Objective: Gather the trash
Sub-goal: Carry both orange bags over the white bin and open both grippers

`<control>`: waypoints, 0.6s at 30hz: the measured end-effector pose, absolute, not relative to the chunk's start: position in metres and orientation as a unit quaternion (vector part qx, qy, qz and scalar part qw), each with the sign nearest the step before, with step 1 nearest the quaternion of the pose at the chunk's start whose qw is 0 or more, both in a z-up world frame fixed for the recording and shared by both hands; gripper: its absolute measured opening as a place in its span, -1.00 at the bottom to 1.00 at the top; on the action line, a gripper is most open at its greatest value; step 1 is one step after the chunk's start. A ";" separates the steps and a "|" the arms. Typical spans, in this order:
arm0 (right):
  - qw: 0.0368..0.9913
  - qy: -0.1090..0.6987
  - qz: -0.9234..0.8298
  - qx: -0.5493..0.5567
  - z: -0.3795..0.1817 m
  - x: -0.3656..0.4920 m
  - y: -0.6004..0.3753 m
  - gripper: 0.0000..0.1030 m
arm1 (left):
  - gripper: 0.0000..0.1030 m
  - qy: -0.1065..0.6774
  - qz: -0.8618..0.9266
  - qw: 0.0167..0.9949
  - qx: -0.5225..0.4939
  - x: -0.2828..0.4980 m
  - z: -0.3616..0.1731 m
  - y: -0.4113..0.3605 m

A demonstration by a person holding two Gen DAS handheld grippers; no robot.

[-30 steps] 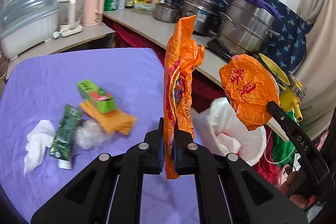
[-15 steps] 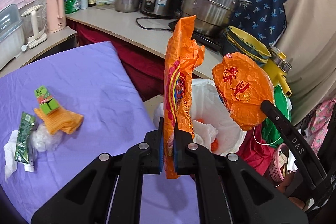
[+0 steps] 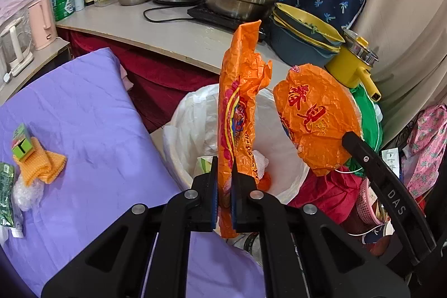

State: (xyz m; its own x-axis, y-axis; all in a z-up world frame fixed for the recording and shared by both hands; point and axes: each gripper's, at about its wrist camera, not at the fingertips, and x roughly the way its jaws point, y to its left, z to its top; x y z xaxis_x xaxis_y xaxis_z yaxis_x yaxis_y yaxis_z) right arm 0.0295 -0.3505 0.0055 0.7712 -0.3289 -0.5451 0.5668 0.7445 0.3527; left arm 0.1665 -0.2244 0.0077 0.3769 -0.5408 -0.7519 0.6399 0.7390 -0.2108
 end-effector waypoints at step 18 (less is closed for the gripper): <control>0.899 0.242 -0.250 0.266 -0.009 0.037 -0.356 -0.87 | -0.33 0.433 -0.351 0.827 0.078 0.171 -0.008 -0.248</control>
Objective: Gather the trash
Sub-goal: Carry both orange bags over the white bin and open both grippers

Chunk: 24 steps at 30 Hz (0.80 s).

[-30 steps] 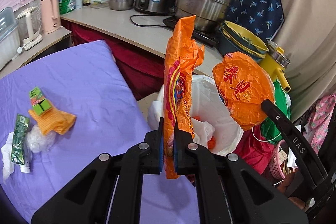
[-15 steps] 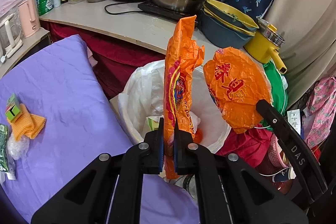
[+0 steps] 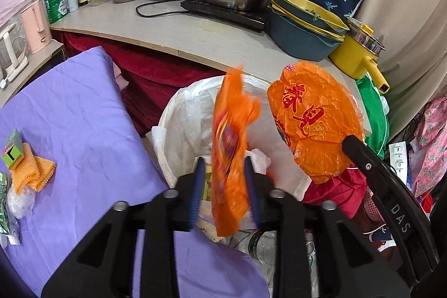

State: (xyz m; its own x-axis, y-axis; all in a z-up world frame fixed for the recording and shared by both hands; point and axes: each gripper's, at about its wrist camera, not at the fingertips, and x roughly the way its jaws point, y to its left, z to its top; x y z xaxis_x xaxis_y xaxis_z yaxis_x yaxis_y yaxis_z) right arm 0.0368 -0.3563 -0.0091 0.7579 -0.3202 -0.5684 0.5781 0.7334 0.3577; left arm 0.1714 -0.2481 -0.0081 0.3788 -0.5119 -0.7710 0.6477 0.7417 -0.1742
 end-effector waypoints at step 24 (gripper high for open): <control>0.908 0.230 -0.238 0.256 0.007 0.056 -0.335 -0.22 | 0.25 0.415 -0.308 0.854 0.052 0.182 0.005 -0.211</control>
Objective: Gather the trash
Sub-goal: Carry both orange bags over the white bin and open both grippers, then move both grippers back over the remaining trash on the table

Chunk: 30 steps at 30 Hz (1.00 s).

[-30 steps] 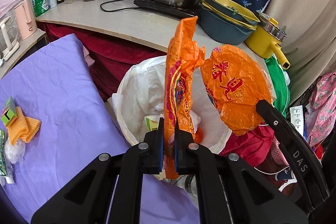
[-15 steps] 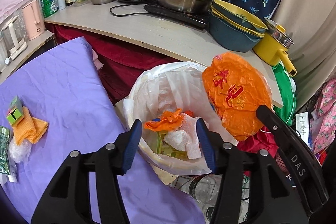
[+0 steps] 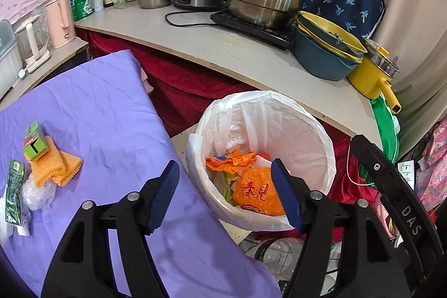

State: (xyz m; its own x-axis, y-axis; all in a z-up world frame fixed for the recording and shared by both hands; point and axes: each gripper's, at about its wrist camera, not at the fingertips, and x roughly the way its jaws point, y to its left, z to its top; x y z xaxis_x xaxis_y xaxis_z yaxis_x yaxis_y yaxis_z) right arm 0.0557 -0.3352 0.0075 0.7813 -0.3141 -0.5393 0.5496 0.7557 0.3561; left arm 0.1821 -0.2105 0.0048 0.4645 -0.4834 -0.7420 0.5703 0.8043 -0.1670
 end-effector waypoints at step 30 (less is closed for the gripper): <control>0.938 0.265 -0.101 0.200 0.024 0.120 -0.190 -0.08 | 0.35 0.414 -0.170 0.894 -0.030 0.207 0.010 -0.016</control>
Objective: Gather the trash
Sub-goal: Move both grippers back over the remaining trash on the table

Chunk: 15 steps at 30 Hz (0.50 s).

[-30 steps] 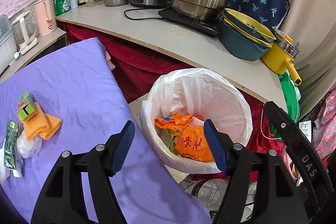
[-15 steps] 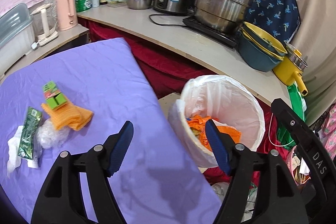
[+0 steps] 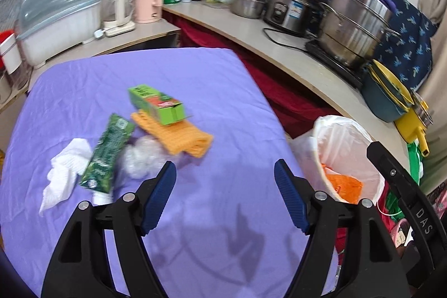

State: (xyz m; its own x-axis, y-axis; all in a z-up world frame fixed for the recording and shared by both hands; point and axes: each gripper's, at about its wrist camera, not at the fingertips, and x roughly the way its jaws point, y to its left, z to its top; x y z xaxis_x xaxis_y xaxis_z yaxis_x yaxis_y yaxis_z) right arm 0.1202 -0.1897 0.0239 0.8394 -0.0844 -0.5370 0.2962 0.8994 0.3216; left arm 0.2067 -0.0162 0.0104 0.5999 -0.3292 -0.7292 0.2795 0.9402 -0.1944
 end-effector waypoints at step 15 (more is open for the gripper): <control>0.937 0.307 -0.027 0.163 0.011 0.158 -0.097 -0.08 | 0.39 0.437 -0.056 0.895 -0.074 0.216 -0.024 0.122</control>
State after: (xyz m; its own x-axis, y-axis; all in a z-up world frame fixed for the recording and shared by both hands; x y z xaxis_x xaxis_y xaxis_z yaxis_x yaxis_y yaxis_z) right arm 0.1582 -0.0969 0.0107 0.8097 0.0490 -0.5847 0.1508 0.9457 0.2881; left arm 0.2159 0.1218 -0.0236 0.6124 -0.1643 -0.7733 0.0353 0.9829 -0.1809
